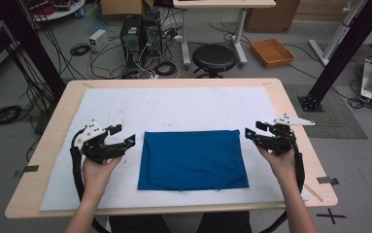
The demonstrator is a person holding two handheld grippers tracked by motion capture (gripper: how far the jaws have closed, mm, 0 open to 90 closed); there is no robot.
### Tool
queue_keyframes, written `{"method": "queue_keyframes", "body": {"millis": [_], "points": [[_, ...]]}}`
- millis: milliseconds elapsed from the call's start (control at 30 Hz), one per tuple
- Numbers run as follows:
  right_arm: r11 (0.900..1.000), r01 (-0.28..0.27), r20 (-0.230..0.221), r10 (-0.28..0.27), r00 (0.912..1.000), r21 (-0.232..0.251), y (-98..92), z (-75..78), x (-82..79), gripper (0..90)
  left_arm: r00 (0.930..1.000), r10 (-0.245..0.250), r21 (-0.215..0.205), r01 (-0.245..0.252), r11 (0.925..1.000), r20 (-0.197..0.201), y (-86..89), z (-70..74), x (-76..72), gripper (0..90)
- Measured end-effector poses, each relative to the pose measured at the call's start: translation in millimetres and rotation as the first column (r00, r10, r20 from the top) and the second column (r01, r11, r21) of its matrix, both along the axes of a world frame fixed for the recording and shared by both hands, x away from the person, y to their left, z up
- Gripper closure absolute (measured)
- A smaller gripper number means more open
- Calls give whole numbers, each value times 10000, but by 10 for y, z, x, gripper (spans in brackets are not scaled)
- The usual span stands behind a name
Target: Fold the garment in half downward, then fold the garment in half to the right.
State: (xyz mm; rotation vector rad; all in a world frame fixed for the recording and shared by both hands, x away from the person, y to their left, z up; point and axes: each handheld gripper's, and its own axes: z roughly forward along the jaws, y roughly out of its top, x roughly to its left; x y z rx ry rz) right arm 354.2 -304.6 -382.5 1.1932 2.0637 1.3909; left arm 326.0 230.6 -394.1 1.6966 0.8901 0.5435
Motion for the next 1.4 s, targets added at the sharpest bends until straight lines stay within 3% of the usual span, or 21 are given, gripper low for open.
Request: {"method": "queue_keyframes", "body": {"millis": [333,667,733,800,867,933,1000,1033,1100,1300,1367,1400], "points": [[10000,10,-37,-10,10000,95,-10,-11,-12,393,9997,-74,-53,72,10000,-213,-8,-3,14,299],[9997,52,9,-52,10000,239,-18,20,-18,393,9984,-244,194,254,9995,-515,-71,-21,2,299],[9997,62,21,-63,10000,219,-21,9,-8,393,9970,-281,176,295,9994,-728,-85,-24,8,299],[9998,64,34,-65,10000,197,-24,7,-10,393,9907,-466,44,475,9989,-1275,-104,-33,5,299],[9997,74,9,-75,10000,233,-26,9,-14,393,9885,-453,81,470,9989,-1445,-115,-42,-17,299],[9998,48,52,-49,10000,208,-34,11,-37,393,9859,-515,39,528,9986,-1591,-115,-74,-101,302],[9998,65,59,-66,10000,171,-47,6,-53,393,9796,-556,-347,499,9982,-1932,-90,-148,-254,306],[9998,65,59,-66,10000,171,-47,6,-53,393,9796,-556,-347,499,9982,-1932,-90,-148,-254,306],[9997,115,50,-117,9999,223,-68,4,-66,392,9708,-471,-585,343,9977,-2352,-76,-213,-346,307],[9996,185,74,-186,9998,199,-93,-5,-92,387,9252,-434,-947,81,9955,-3770,-94,-428,-536,366],[9996,184,88,-186,9998,218,-88,-4,-95,387,9022,-373,-1088,-108,9940,-4296,-113,-488,-569,368],[9997,148,89,-149,9998,188,-77,-4,-97,387,8845,-316,-1154,-252,9930,-4654,-132,-528,-585,371]]}}
